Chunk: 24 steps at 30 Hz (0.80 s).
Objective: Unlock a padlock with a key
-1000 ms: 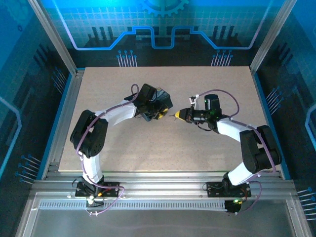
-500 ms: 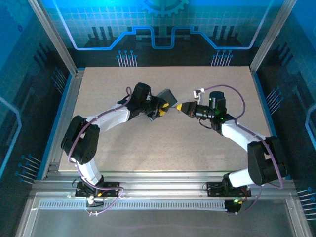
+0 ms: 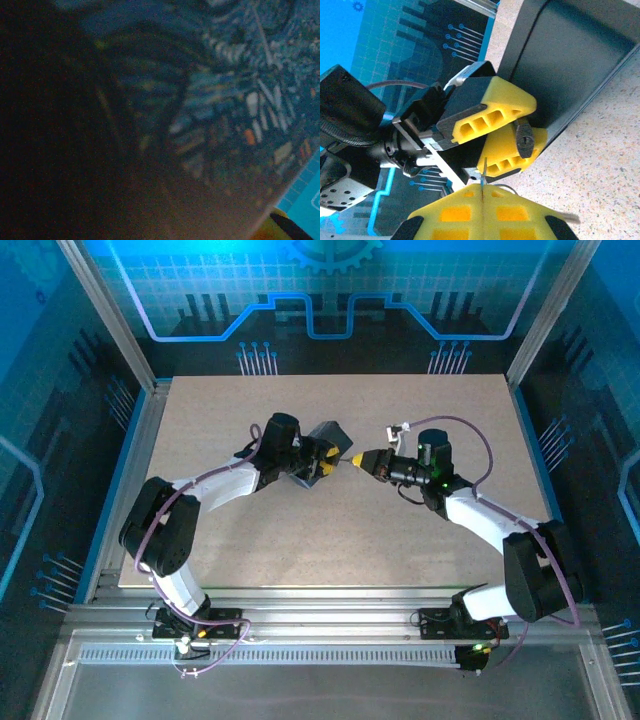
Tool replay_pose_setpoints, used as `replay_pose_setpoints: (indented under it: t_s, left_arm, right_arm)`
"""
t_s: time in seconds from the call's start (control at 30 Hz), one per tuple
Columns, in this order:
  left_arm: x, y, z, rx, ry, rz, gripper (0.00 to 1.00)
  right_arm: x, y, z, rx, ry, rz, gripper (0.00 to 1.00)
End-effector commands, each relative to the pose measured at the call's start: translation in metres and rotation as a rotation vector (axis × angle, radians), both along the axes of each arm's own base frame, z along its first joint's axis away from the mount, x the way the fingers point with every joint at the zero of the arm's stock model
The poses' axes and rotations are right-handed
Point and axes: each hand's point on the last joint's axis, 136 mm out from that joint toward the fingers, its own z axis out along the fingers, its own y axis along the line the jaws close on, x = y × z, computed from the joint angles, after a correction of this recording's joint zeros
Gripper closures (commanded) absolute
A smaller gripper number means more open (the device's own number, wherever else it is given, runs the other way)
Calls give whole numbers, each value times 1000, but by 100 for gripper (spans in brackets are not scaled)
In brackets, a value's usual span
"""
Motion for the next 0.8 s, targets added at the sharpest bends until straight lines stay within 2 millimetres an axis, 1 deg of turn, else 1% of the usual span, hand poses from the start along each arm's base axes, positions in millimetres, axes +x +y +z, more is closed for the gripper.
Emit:
replay_pose_setpoints:
  t_s: [0.0, 0.77]
  left_arm:
    - [5, 2, 39, -71, -90, 9, 72]
    - [5, 3, 46, -100, -102, 27, 74]
  right_arm:
    - [1, -1, -4, -10, -19, -13, 100]
    - [11, 3, -6, 11, -12, -23, 100]
